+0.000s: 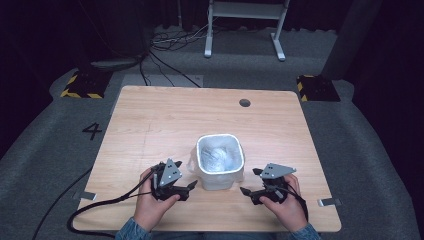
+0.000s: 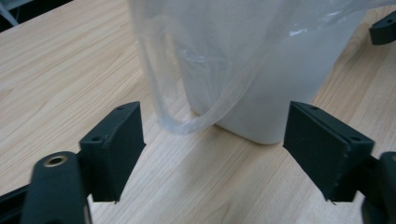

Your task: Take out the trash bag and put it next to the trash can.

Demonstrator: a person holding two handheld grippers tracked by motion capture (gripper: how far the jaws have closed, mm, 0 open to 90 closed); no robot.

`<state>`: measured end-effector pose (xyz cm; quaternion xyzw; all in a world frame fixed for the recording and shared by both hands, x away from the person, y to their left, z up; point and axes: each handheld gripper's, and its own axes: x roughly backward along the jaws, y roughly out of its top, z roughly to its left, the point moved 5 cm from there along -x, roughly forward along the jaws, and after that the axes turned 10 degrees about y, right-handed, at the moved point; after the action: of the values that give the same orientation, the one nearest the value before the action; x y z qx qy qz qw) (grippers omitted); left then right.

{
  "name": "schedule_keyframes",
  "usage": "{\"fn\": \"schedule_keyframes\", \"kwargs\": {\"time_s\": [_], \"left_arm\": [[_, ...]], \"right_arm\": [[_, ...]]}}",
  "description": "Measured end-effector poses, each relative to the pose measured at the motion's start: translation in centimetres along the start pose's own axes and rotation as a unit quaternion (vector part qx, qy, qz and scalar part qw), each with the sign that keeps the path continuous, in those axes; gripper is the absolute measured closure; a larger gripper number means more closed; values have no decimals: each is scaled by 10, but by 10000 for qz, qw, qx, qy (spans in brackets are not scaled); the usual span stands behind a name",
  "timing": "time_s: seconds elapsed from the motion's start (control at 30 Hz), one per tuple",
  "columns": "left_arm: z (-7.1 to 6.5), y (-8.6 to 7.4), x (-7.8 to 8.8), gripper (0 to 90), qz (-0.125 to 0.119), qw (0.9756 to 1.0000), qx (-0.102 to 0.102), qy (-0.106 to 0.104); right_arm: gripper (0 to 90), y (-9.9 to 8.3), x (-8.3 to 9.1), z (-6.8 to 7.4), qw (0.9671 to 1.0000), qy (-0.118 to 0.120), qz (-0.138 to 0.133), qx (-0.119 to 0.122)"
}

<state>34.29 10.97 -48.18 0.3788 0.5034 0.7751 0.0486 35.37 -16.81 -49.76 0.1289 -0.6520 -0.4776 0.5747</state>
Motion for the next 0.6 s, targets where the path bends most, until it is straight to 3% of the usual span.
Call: {"fn": "schedule_keyframes", "kwargs": {"time_s": [0.1,0.2,0.3,0.37,0.43,0.53,0.6], "left_arm": [[-2,2,-10,274,-19,9999,22,-118],[0,1,-16,349,27,9999,-28,-144],[0,1,-16,495,26,9996,-87,-258],[-2,3,-13,640,-12,9994,-106,-342],[-3,5,-8,774,-57,9991,-98,-399],[-2,9,1,894,-164,9989,-41,-430],[-2,11,7,897,-211,9987,-21,-461]], "right_arm": [[234,5,-7,1,10000,-53,23,32],[337,8,-11,2,9998,-139,5,127],[529,10,-14,2,9997,-73,-14,222],[706,11,-13,4,9995,-17,-50,307],[818,13,-10,7,9992,66,-106,375],[872,17,-4,14,9985,70,-131,524],[879,19,1,17,9982,42,-168,574]]}}
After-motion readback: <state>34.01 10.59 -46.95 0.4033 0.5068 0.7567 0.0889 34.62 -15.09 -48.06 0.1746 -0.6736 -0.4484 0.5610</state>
